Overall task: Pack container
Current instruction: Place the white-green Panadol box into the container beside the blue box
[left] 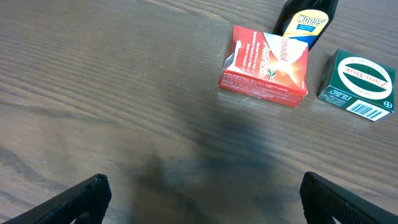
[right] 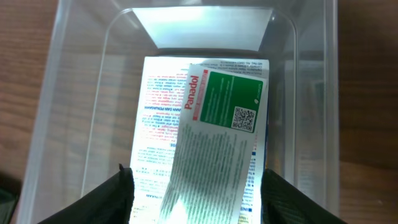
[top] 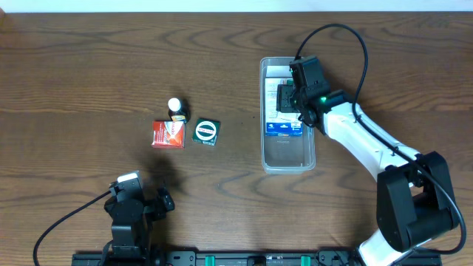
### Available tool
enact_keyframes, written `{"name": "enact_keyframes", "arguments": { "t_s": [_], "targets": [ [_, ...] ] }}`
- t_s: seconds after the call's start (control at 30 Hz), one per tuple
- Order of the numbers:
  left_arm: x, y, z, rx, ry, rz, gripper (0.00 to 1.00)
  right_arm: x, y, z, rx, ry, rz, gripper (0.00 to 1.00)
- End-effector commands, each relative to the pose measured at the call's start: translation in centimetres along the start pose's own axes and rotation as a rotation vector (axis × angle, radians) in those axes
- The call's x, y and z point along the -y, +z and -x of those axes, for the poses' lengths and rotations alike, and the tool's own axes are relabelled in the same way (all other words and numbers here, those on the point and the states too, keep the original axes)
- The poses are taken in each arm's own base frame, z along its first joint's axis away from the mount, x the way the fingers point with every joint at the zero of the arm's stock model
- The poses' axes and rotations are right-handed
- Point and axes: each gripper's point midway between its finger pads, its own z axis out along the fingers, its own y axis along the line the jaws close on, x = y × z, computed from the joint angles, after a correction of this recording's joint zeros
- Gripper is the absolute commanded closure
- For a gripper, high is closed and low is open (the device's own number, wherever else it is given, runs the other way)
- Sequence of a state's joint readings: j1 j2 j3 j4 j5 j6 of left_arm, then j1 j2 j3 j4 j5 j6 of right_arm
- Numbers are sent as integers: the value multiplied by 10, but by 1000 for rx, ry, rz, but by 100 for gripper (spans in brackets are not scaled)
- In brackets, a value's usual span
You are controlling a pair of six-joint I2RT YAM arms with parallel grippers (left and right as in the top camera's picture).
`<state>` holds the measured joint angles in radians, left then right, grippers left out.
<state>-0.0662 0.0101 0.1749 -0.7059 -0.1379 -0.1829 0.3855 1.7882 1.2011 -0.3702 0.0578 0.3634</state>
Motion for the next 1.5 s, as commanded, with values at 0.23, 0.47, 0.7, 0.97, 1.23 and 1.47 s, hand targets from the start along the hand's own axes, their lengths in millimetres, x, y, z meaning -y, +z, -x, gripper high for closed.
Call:
{"name": "enact_keyframes", "arguments": {
  "t_s": [0.23, 0.47, 0.7, 0.97, 1.23, 1.47],
  "targets": [
    [-3, 2, -4, -9, 4, 12, 2, -16, -82, 50, 131, -46, 69, 47],
    [-2, 2, -4, -9, 4, 11, 2, -28, -63, 23, 31, -73, 98, 78],
    [-3, 2, -4, -9, 4, 12, 2, -36, 0, -13, -96, -85, 77, 91],
    [-3, 2, -4, -9, 4, 12, 2, -29, 22, -23, -130, -80, 55, 93],
    [-2, 2, -4, -9, 4, 11, 2, -17, 19, -27, -141, -103, -17, 94],
    [-2, 2, -4, -9, 4, 11, 2, -22, 7, -14, -114, -107, -8, 93]
  ]
}}
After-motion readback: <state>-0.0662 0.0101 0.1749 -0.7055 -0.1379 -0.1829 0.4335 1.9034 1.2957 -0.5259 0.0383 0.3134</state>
